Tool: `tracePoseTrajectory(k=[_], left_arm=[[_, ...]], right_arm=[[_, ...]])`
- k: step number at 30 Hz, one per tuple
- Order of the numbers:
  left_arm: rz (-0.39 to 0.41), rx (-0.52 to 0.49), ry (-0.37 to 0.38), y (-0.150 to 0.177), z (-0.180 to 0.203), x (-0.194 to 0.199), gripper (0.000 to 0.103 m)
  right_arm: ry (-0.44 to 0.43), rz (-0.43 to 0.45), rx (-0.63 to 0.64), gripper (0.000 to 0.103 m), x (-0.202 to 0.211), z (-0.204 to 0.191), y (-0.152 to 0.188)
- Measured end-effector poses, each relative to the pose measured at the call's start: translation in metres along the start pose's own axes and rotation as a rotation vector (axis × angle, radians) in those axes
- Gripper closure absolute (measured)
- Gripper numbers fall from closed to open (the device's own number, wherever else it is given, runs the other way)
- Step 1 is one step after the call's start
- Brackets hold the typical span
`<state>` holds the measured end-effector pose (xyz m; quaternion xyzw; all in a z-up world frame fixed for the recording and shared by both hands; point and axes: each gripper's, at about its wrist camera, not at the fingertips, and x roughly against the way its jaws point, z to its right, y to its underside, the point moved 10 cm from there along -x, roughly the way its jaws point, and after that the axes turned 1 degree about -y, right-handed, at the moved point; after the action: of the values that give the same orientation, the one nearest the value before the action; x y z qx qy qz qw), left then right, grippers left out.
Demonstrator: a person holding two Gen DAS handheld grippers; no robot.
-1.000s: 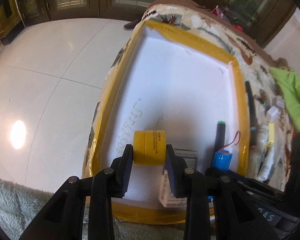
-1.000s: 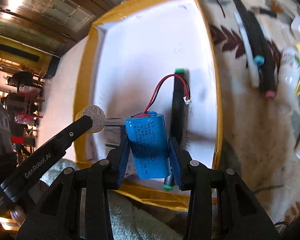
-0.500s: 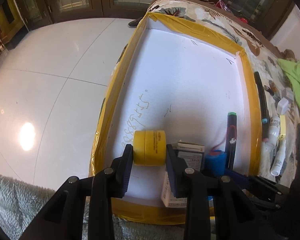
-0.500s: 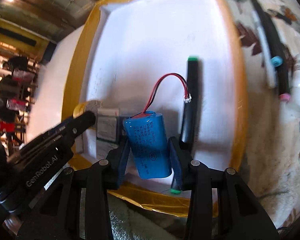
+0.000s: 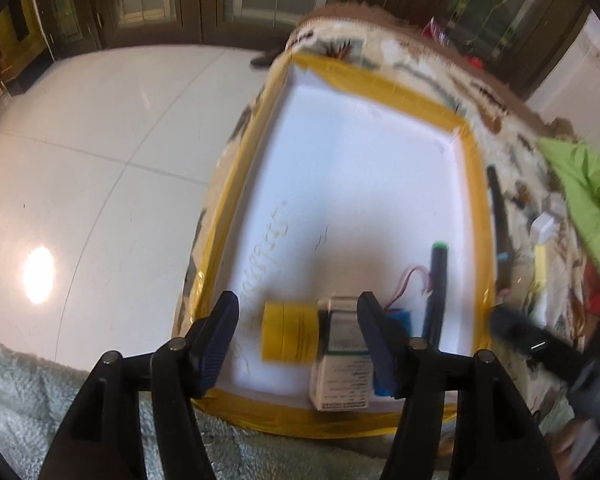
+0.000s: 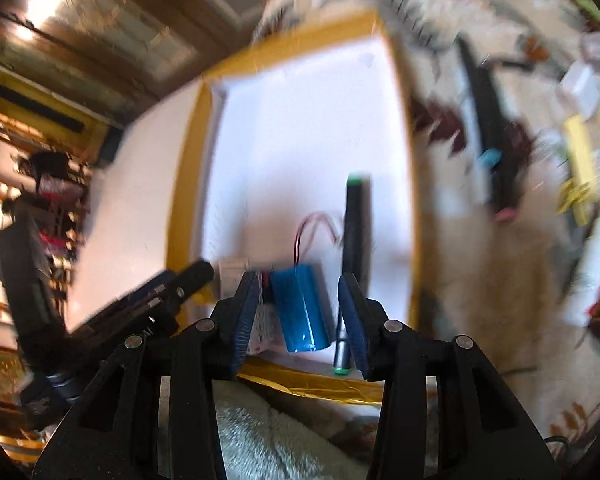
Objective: Organize rigid objects
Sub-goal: 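Lower the tape roll and battery into the tray and open both tools, then grasp the white-pink tube with the right tool while the left grasps the white spray bottle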
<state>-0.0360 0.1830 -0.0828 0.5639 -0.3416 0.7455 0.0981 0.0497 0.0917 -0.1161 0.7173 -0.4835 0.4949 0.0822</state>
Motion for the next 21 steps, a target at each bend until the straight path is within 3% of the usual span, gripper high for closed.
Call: tracePoseTrajectory(k=[3, 6, 7, 8, 10, 12, 17, 21], left_arm=[[0.066, -0.009, 0.019, -0.007, 0.009, 0.014, 0.041], [0.083, -0.039, 0.087, -0.003, 0.032, 0.022, 0.041], [0.081, -0.053, 0.107, -0.001, 0.040, 0.023, 0.041], [0.079, -0.070, 0.129, 0.001, 0.050, 0.023, 0.041], [0.067, -0.129, 0.182, 0.011, 0.074, 0.027, 0.041], [0.063, -0.185, 0.210, 0.020, 0.092, 0.029, 0.041], [0.052, -0.277, 0.234, 0.042, 0.115, 0.030, 0.041], [0.042, -0.310, 0.236, 0.056, 0.120, 0.031, 0.041]], right_arm=[[0.015, 0.112, 0.019, 0.061, 0.050, 0.011, -0.017], [0.068, 0.222, -0.006, 0.054, 0.105, 0.047, -0.024], [0.119, 0.248, -0.029, 0.054, 0.119, 0.067, -0.022], [0.229, 0.260, -0.067, 0.054, 0.131, 0.099, -0.018], [0.349, 0.223, -0.152, 0.054, 0.132, 0.142, -0.009], [0.380, 0.172, -0.246, 0.054, 0.128, 0.179, -0.004], [0.325, 0.108, -0.370, 0.054, 0.108, 0.221, -0.012], [0.328, 0.079, -0.379, 0.067, 0.095, 0.236, -0.021]])
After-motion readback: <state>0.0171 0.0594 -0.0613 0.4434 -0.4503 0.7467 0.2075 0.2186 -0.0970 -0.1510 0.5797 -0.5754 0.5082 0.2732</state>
